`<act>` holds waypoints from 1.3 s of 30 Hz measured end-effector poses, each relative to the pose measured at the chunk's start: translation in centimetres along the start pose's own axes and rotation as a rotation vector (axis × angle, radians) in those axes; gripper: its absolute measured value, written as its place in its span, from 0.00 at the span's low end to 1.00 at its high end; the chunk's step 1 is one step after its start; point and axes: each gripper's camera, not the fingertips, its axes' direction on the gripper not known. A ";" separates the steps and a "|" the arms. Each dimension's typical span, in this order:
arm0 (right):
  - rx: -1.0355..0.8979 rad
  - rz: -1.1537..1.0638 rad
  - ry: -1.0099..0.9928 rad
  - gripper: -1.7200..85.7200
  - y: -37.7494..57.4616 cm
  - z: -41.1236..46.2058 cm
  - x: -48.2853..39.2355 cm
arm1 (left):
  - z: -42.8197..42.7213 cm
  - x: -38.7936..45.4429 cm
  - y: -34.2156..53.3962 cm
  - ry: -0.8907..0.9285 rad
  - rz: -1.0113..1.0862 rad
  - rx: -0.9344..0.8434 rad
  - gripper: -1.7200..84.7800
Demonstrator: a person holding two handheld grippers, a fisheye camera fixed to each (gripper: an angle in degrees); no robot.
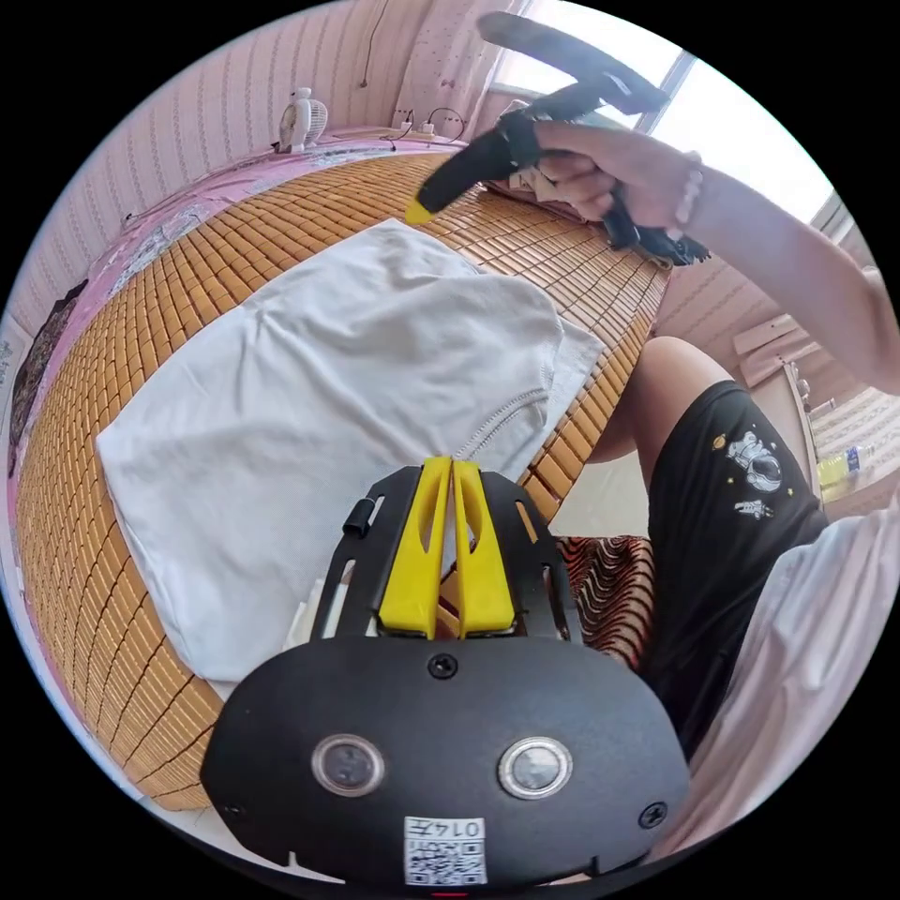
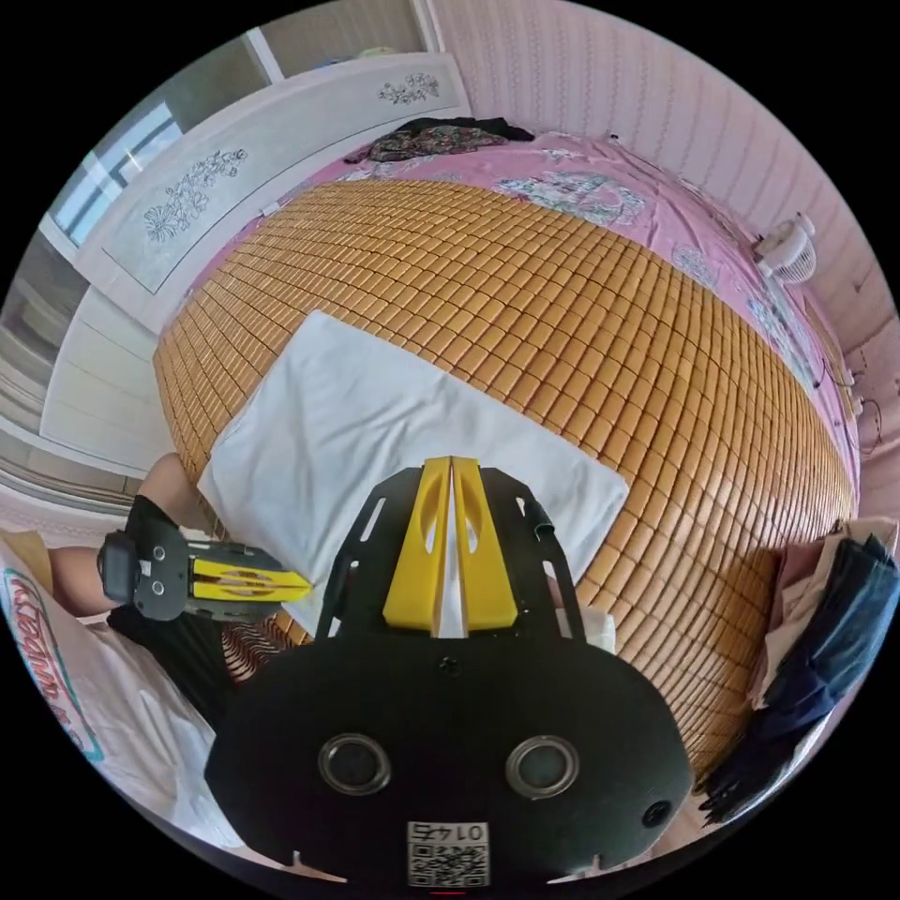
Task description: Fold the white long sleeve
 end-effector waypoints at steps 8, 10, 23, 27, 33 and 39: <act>-0.134 0.275 -0.004 0.12 18.7 -0.1 6.8 | -3.0 3.2 0.5 0.051 0.083 0.277 0.07; -0.155 0.344 -0.051 0.13 22.0 0.7 8.7 | -2.5 3.8 -0.3 0.091 0.104 0.275 0.11; 0.091 0.481 -0.424 0.04 33.3 -2.5 17.4 | 4.1 7.8 -7.1 0.128 0.223 0.139 0.27; 0.175 0.474 -0.560 0.03 35.5 -3.4 19.1 | 5.4 8.4 -8.3 0.112 0.223 0.068 0.22; 0.146 0.422 -0.644 0.04 38.7 -2.6 20.1 | 4.3 8.8 -6.2 0.064 0.243 0.008 0.04; 0.254 0.615 -0.431 0.11 42.3 -1.7 24.6 | 1.5 9.6 -1.7 0.148 0.316 -0.009 0.04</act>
